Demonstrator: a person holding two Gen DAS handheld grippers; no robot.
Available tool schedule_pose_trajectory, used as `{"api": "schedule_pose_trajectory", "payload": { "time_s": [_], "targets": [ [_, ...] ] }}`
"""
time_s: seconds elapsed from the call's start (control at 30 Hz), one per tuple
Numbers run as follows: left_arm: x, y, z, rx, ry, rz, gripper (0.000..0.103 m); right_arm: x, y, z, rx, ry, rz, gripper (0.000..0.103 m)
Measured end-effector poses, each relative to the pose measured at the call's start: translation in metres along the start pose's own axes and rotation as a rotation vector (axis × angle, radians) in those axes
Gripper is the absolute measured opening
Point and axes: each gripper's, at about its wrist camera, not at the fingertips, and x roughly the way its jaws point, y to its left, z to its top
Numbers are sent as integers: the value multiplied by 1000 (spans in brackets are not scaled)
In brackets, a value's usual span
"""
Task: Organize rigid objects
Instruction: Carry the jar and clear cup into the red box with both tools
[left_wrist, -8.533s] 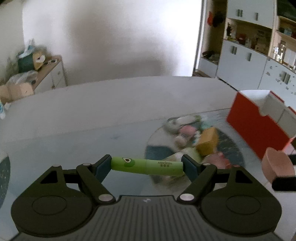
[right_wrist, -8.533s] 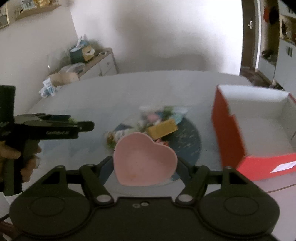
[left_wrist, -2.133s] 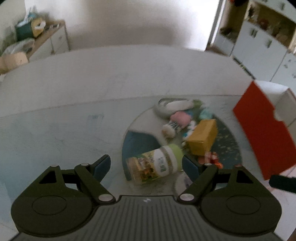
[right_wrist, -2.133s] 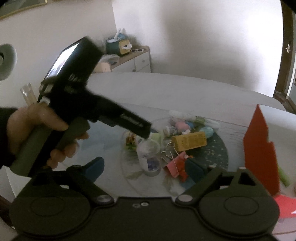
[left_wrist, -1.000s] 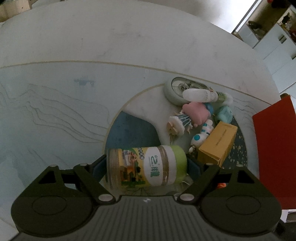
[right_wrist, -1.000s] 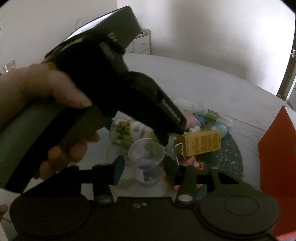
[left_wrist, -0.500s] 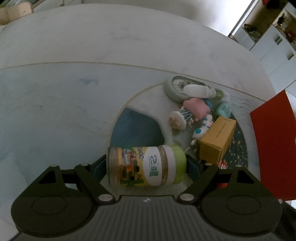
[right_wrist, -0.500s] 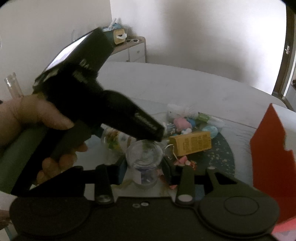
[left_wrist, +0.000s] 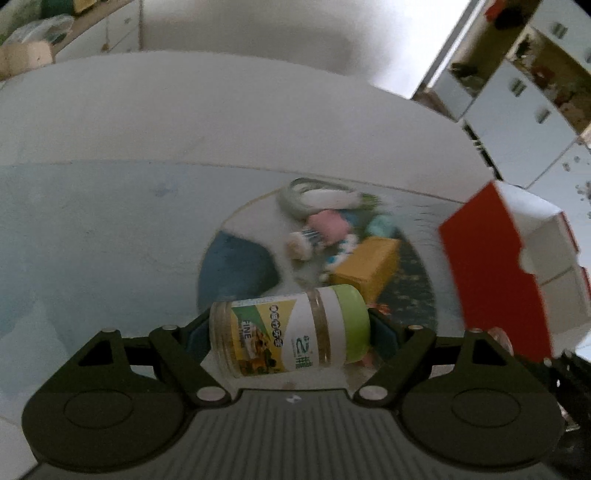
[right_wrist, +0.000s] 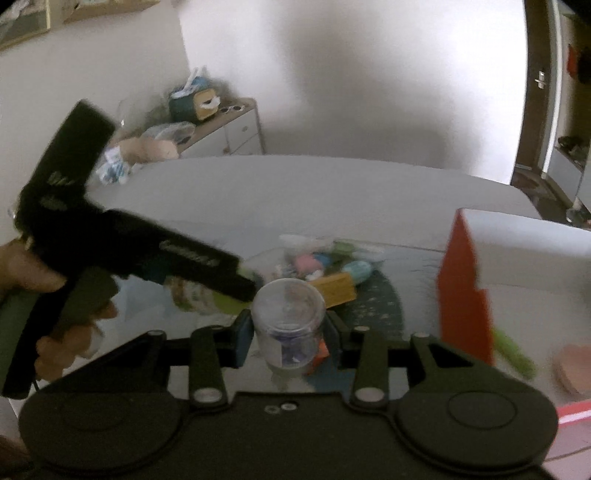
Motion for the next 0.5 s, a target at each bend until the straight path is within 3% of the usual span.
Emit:
{"api": "schedule_pose_trajectory", "payload": {
  "time_s": [0.27, 0.5],
  "targets": [
    [-45, -45, 0, 100, -81, -64, 85, -37, -41, 11, 32, -33, -30, 40],
    [-60, -98, 2, 155, -106, -109, 85, -62, -80, 15, 44, -72, -73, 40]
  ]
}}
